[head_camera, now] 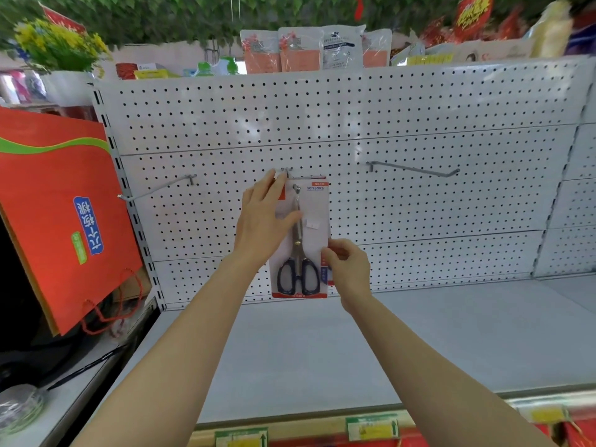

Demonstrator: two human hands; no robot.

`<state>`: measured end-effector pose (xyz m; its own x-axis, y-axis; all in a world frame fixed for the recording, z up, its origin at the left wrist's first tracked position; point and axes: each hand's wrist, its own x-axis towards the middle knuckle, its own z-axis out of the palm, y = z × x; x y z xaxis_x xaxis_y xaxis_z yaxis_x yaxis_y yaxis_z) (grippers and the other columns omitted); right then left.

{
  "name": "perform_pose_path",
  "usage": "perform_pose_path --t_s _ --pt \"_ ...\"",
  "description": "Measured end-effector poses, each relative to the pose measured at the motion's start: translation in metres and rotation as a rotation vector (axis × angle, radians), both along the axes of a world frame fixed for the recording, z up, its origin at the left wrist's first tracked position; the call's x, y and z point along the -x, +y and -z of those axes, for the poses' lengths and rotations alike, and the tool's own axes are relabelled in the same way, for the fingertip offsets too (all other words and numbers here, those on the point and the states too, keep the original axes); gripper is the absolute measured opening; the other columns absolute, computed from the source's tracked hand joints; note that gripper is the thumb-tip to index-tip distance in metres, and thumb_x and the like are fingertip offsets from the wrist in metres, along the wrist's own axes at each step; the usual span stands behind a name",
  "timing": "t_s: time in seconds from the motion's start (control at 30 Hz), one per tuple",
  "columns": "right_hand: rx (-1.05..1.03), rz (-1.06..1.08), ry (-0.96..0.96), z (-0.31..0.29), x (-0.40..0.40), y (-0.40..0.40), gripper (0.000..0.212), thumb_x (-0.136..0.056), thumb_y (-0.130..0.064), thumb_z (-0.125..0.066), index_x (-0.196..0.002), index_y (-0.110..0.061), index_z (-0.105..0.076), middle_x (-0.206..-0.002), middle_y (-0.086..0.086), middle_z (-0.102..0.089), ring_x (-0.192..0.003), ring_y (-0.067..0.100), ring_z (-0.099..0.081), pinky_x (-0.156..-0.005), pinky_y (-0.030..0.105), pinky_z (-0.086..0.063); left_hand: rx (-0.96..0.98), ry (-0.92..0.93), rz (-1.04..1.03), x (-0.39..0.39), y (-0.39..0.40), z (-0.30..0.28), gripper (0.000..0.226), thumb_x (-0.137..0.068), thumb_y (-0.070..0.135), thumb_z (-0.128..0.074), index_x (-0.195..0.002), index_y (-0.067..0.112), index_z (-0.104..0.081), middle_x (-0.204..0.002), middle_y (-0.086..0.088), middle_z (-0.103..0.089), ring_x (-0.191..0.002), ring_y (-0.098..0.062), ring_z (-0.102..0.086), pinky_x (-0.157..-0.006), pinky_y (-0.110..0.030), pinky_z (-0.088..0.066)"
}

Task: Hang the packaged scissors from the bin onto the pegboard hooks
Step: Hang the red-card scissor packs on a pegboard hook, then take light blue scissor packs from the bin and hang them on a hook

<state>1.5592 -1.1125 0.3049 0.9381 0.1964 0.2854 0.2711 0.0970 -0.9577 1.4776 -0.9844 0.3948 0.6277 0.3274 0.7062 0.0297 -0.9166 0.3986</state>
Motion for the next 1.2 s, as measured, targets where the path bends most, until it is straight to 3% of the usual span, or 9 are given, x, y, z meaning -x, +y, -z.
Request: perform_pose_path --t_s 0.1,0.23,0.37,0.47,0.7,0.9,1.03,1.2 --pt "0.054 0.062 -0.051 -0.002 0.002 -0.013 0.022 -0.088 -0.015 -0.064 -0.109 -0.014 -0.068 -0.097 -0.004 -0.069 -0.088 0.003 -0.063 -0.090 0.033 -0.054 -0.033 0.009 0.006 0.006 -0.004 -0.001 0.080 -0.090 0.041 -0.067 -0.156 0.021 -0.024 -0.164 0.005 -0.017 -0.150 -0.019 -0.011 -0.121 -0.037 -0.020" --pt "0.215 0.189 -0.234 -0.008 0.003 -0.039 0.031 -0.089 -0.026 -0.062 -0.119 -0.021 -0.063 -0.112 -0.008 -0.066 -0.103 0.006 -0.060 -0.091 0.032 -0.050 -0.105 -0.070 -0.031 0.015 -0.013 0.001 0.089 -0.084 0.053 -0.068 -0.155 0.018 -0.026 -0.163 -0.001 -0.022 -0.152 -0.021 -0.010 -0.122 -0.037 -0.008" --pt "0.356 0.338 -0.420 -0.023 0.007 -0.075 0.039 -0.089 -0.035 -0.061 -0.126 -0.023 -0.058 -0.124 -0.008 -0.062 -0.113 0.009 -0.056 -0.094 0.032 -0.045 -0.244 -0.193 0.035 0.026 -0.041 0.003 0.089 -0.081 0.054 -0.070 -0.151 0.014 -0.034 -0.157 -0.005 -0.034 -0.147 -0.025 -0.024 -0.120 -0.038 -0.014" --pt "0.474 0.445 -0.543 -0.031 0.010 -0.105 0.042 -0.089 -0.038 -0.060 -0.128 -0.022 -0.057 -0.127 -0.005 -0.061 -0.114 0.017 -0.056 -0.094 0.035 -0.044 -0.422 -0.221 0.106 0.024 -0.068 0.008 0.082 -0.082 0.054 -0.066 -0.147 0.010 -0.041 -0.148 -0.008 -0.045 -0.138 -0.027 -0.038 -0.116 -0.040 -0.027" --pt "0.719 0.724 -0.818 -0.018 0.024 -0.190 0.043 -0.087 -0.032 -0.063 -0.123 -0.009 -0.061 -0.111 0.010 -0.068 -0.100 0.031 -0.063 -0.090 0.043 -0.044 -0.565 -0.104 0.281 -0.004 -0.133 0.037 0.074 -0.086 0.046 -0.065 -0.147 0.009 -0.042 -0.141 -0.008 -0.051 -0.129 -0.030 -0.046 -0.109 -0.043 -0.035" --pt "0.919 0.909 -0.833 0.006 0.033 -0.283 0.040 -0.083 -0.028 -0.065 -0.117 -0.007 -0.063 -0.106 0.012 -0.069 -0.095 0.034 -0.064 -0.083 0.041 -0.048 -0.565 0.017 0.412 -0.035 -0.206 0.069 0.069 -0.086 0.033 -0.069 -0.144 0.006 -0.044 -0.140 -0.012 -0.052 -0.128 -0.034 -0.047 -0.108 -0.045 -0.034" --pt "1.040 0.972 -0.699 0.030 0.031 -0.355 0.042 -0.086 -0.031 -0.057 -0.120 -0.008 -0.062 -0.109 0.011 -0.067 -0.096 0.035 -0.062 -0.083 0.042 -0.046 -0.563 0.073 0.523 -0.055 -0.265 0.099 0.066 -0.087 0.031 -0.068 -0.143 0.004 -0.045 -0.139 -0.015 -0.053 -0.127 -0.036 -0.048 -0.107 -0.046 -0.034" --pt "1.116 1.022 -0.560 0.072 0.037 -0.445 0.039 -0.086 -0.026 -0.060 -0.119 -0.007 -0.062 -0.105 0.013 -0.068 -0.096 0.036 -0.062 -0.084 0.044 -0.046 -0.556 0.171 0.648 -0.079 -0.347 0.137 0.065 -0.087 0.031 -0.066 -0.143 0.005 -0.045 -0.140 -0.015 -0.052 -0.127 -0.035 -0.047 -0.105 -0.046 -0.034"
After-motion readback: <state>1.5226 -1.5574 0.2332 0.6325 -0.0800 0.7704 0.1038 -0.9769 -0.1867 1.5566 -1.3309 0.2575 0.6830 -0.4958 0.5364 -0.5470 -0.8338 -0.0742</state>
